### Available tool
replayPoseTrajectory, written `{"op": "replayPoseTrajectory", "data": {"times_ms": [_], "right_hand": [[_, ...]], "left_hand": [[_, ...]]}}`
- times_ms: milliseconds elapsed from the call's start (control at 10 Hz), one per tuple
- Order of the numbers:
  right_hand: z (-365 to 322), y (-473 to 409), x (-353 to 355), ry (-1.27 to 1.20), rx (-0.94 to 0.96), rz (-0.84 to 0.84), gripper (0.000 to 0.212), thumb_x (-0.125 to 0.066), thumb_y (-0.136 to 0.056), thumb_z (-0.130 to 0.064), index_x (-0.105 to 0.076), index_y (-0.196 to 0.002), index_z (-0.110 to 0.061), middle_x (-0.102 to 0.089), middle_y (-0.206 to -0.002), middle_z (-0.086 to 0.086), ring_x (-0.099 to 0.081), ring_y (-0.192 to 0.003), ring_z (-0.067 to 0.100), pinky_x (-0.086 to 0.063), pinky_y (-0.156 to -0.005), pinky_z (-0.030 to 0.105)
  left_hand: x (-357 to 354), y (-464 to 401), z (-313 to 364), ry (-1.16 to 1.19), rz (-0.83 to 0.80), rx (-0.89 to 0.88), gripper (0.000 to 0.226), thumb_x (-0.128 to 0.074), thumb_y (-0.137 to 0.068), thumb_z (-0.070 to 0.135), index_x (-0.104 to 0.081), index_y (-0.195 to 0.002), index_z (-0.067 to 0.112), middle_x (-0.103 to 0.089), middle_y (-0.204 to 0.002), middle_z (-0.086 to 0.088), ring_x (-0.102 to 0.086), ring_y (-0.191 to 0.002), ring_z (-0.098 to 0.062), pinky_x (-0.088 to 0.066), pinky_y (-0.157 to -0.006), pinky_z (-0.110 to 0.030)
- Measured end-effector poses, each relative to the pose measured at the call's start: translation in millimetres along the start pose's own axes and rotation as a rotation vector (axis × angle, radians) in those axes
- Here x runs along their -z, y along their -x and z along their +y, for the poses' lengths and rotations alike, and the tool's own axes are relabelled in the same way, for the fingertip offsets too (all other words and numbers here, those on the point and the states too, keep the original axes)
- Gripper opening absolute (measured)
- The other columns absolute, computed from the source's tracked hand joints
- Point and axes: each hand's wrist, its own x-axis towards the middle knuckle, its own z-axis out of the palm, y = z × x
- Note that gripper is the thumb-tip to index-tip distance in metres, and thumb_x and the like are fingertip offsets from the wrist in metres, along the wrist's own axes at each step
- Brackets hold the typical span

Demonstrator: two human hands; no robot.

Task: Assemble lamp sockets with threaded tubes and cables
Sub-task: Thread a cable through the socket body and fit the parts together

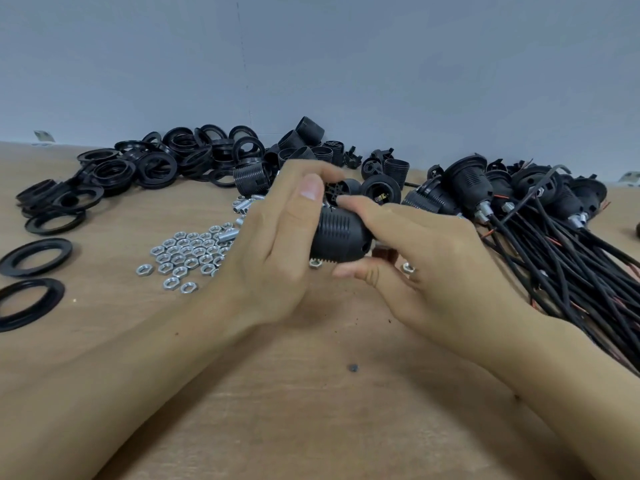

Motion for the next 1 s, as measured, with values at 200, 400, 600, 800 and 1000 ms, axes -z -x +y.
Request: {"op": "replayPoseTrajectory", "data": {"times_ms": [200, 400, 600, 800, 1000], "right_hand": [[13.8, 2.7, 1.7, -0.003, -0.137, -0.116, 0.037, -0.065, -0.089, -0.043, -0.061, -0.122, -0.026, -0.053, -0.076, -0.020, -0.047, -0.064, -0.002, -0.035, -0.060, 0.017], [29.4, 6.2, 4.6, -0.068, -0.335, 0.081, 0.031, -0.062, -0.081, -0.056, -0.061, -0.106, -0.036, -0.062, -0.075, -0.017, -0.059, -0.066, 0.008, -0.047, -0.057, 0.025], [34.5, 7.7, 0.3, -0.078, -0.444, 0.143, 0.032, -0.063, -0.079, -0.058, -0.063, -0.104, -0.040, -0.062, -0.087, -0.024, -0.059, -0.066, 0.005, -0.045, -0.059, 0.019], [33.3, 8.1, -1.6, -0.062, -0.450, 0.069, 0.039, -0.062, -0.079, -0.059, -0.066, -0.108, -0.034, -0.061, -0.069, -0.016, -0.058, -0.064, 0.005, -0.049, -0.054, 0.029], [32.2, 8.2, -3.6, -0.070, -0.466, 0.050, 0.039, -0.064, -0.077, -0.058, -0.066, -0.106, -0.033, -0.061, -0.068, -0.015, -0.057, -0.065, 0.003, -0.046, -0.056, 0.026]], "left_hand": [[11.6, 1.9, -2.2, -0.228, -0.075, -0.104, 0.056, -0.018, -0.098, 0.055, -0.056, -0.120, 0.021, -0.062, -0.073, 0.005, -0.059, -0.067, -0.008, -0.044, -0.060, -0.024], [40.1, -20.3, -32.0, -0.841, 0.029, 0.094, 0.030, -0.040, -0.096, 0.056, -0.060, -0.091, 0.035, -0.059, -0.078, 0.015, -0.055, -0.074, -0.003, -0.037, -0.060, -0.029], [53.9, -28.8, -55.5, -0.968, 0.008, 0.194, 0.024, -0.052, -0.098, 0.037, -0.066, -0.109, 0.021, -0.060, -0.117, -0.003, -0.043, -0.112, -0.025, -0.040, -0.093, -0.040], [57.1, -31.3, -60.7, -0.862, -0.060, 0.144, 0.025, -0.053, -0.099, 0.035, -0.068, -0.111, 0.020, -0.063, -0.110, 0.004, -0.052, -0.111, -0.024, -0.041, -0.093, -0.037], [44.9, -27.3, -57.1, -0.654, -0.196, 0.029, 0.022, -0.060, -0.094, 0.042, -0.070, -0.110, 0.031, -0.067, -0.103, 0.017, -0.055, -0.103, -0.013, -0.046, -0.087, -0.035]]}}
